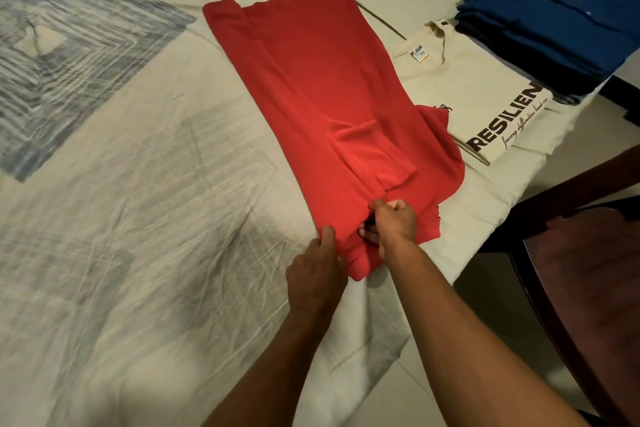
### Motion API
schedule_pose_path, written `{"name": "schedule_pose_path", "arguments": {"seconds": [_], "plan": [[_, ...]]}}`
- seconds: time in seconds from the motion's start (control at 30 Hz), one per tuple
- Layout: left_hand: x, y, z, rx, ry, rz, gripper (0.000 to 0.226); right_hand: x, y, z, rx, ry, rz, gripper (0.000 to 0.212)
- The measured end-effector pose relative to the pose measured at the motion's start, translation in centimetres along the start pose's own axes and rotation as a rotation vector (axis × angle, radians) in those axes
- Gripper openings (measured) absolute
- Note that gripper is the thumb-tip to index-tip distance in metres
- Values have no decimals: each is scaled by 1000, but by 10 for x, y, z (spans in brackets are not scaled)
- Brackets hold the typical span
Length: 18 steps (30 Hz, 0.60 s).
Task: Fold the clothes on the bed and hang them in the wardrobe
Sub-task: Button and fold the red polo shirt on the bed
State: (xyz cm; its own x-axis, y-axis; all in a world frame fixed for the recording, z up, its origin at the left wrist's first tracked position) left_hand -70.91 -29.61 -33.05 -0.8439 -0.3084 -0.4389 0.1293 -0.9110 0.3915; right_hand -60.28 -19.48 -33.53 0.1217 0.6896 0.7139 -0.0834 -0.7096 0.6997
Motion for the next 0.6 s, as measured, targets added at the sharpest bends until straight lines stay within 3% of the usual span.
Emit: {"name": "schedule_pose_path", "arguments": {"seconds": [0.3, 0.43, 0.53, 0.6], "plan": [[9, -4, 2, 165, -106, -10, 23, -2, 9, -4, -153, 569, 154, 25], [19, -13, 18, 102, 22, -35, 28, 10, 25, -15, -229, 895, 507, 18], [34, -26, 33, -31, 102, -107, 22, 17, 19, -33, -158, 1117, 762, 12], [42, -43, 40, -86, 134, -158, 20, 24, 12, -50, -90, 1233, 835, 11]]}}
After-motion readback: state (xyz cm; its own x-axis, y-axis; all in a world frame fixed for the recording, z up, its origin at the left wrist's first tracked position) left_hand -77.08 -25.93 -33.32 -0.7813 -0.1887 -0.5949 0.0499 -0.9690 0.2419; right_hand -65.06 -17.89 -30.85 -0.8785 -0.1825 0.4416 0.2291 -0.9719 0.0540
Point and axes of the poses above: each hand's wrist, its own y-axis away from the middle knuckle, its own z-axis out of the back of the hand, x = y × z, the point moved 2 cm from there along -y, towards the middle knuckle, and after that the axes turned 14 degrees about x, right-handed, at the moved point
